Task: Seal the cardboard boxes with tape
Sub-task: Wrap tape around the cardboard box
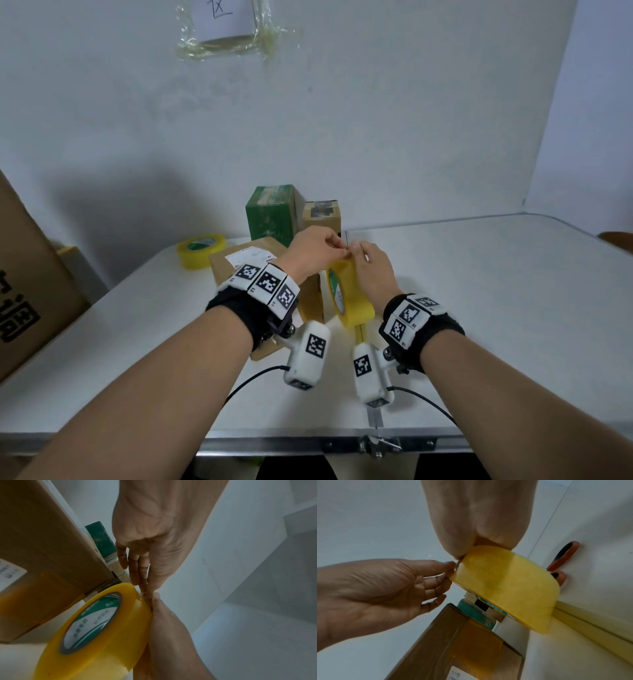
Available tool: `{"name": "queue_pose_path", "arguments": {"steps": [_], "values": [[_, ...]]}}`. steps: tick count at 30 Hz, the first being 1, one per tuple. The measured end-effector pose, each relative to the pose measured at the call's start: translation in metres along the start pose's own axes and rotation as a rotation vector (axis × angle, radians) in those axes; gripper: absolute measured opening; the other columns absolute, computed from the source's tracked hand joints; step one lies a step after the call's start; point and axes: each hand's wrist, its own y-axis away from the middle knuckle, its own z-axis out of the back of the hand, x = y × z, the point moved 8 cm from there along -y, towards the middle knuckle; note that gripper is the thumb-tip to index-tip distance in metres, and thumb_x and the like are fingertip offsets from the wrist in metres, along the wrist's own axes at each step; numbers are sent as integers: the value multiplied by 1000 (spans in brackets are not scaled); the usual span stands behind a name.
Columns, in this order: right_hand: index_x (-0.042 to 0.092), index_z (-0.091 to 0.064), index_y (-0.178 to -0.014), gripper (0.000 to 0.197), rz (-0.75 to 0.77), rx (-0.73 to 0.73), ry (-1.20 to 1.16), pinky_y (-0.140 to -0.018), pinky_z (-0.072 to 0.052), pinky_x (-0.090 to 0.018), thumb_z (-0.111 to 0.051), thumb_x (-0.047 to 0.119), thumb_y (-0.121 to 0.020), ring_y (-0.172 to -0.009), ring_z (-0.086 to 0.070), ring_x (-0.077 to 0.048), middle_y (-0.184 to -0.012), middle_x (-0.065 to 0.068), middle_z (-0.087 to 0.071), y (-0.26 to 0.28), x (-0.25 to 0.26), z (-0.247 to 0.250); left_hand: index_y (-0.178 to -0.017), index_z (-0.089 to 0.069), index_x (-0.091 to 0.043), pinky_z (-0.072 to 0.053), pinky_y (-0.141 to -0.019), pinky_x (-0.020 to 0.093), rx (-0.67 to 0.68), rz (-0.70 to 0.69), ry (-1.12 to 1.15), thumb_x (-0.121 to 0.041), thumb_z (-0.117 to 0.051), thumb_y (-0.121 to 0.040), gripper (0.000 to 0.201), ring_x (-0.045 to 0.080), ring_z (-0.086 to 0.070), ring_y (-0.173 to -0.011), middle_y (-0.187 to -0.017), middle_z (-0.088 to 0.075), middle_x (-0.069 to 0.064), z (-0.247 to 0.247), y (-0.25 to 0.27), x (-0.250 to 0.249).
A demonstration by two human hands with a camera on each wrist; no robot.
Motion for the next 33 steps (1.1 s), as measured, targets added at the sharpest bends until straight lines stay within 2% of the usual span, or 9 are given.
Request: {"name": "queue_pose_path", "arguments": {"steps": [5,8,10,12,14,18,25,29,33], "values": [[18,-61,-123,27,20,84,-8,-103,-40,-29,-50,31,-101,-119,-48,-15,-132,-3,-47,6,-7,3,-99,-72,-14,-54,-87,35,-33,-2,-93,-27,-67,-90,17,15,-63,-90,-99,-69,0,3,-4,-3],[21,-38,-147,65,-111,164,1,-105,-46,-42,-59,49,-93,-126,-50,-20,-142,-5,-40,3,-25,6,-100,-72,-14,-52,-92,36,-31,13,-106,-25,-67,-90,16,16,-63,-97,-103,-69,0,2,-7,-3],[11,-48,-131,63,-226,225,-38,-79,-57,-33,-60,56,-89,-91,-67,-14,-115,-9,-60,2,-33,9,-99,-72,-13,-52,-93,36,-29,21,-99,-23,-68,-89,14,16,-63,-97,-102,-70,0,1,-8,-2],[8,-58,-86,53,-291,338,-33,-55,-45,-27,-52,60,-92,-50,-56,-13,-68,-5,-59,10,-35,6,-97,-73,-13,-52,-92,35,-27,18,-89,-22,-68,-89,13,15,-62,-96,-100,-69,-1,0,-8,-4],[11,-50,-70,53,-335,387,-77,-54,-35,-29,-46,58,-96,-46,-43,-19,-55,-5,-49,19,-34,3,-97,-73,-13,-51,-87,31,-33,5,-86,-22,-68,-89,13,14,-61,-94,-97,-68,-2,-1,-7,-7],[10,-52,-79,51,-341,306,-53,-57,-38,-33,-44,57,-96,-59,-47,-24,-67,-10,-50,24,-29,9,-96,-72,-13,-48,-82,27,-35,-11,-80,-22,-68,-90,12,13,-61,-91,-94,-67,-4,-3,-2,-10],[9,-61,-114,49,-326,226,-59,-98,-49,-48,-57,52,-91,-106,-61,-33,-115,-15,-65,37,-1,31,-88,-70,-11,-46,-75,25,-37,15,12,-21,-69,-90,10,12,-59,-87,-88,-67,-5,15,3,-1],[12,-53,-114,41,-334,245,-2,-98,-47,-46,-52,45,-90,-109,-57,-34,-119,-14,-58,49,32,36,-78,-67,-19,-48,-84,30,-51,4,-39,-22,-69,-89,11,13,-61,-88,-91,-70,-2,26,7,-2],[2,-57,-113,39,-216,316,130,-92,-45,-39,-45,36,-98,-109,-57,-35,-118,-20,-59,49,68,31,-83,-69,-15,-46,-78,25,-106,-3,-31,-20,-70,-88,7,9,-58,-86,-85,-65,-7,44,12,0]]}}
